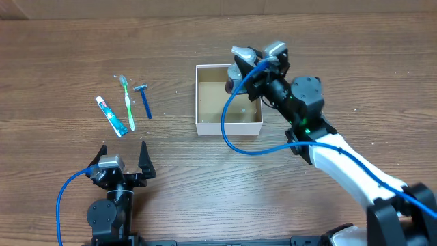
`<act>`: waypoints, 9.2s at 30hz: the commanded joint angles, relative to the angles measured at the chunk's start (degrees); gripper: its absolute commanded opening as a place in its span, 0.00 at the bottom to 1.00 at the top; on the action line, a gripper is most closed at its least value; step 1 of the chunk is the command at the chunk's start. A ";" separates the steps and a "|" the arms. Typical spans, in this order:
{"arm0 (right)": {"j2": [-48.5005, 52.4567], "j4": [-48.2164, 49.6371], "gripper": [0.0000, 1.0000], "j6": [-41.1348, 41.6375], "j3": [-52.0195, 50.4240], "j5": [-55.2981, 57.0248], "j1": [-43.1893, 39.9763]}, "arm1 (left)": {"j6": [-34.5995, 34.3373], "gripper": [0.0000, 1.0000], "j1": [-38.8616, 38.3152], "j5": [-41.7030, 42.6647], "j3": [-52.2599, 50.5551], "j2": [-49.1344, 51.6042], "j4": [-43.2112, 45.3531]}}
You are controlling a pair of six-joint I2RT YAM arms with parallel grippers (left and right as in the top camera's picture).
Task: Pack container
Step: 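Lift the soap bottle with the right gripper and lower it into the box, then release the bottle and move the right gripper to the green soap bar, then grasp the green Dettol soap bar with the right gripper, then carry the soap bar with the right gripper into the box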
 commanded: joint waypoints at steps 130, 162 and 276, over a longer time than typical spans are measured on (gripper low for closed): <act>-42.18 -83.45 1.00 22.97 7.85 6.56 0.11 | -0.79 1.00 0.57 0.20 -0.17 -0.59 -0.07; 3.15 -87.56 1.00 36.94 18.67 14.47 -23.34 | -0.79 1.00 0.57 0.20 -0.17 -0.59 -0.07; 14.47 -105.07 0.45 27.17 53.40 6.49 -14.21 | -0.79 1.00 0.57 0.20 -0.17 -0.61 -0.07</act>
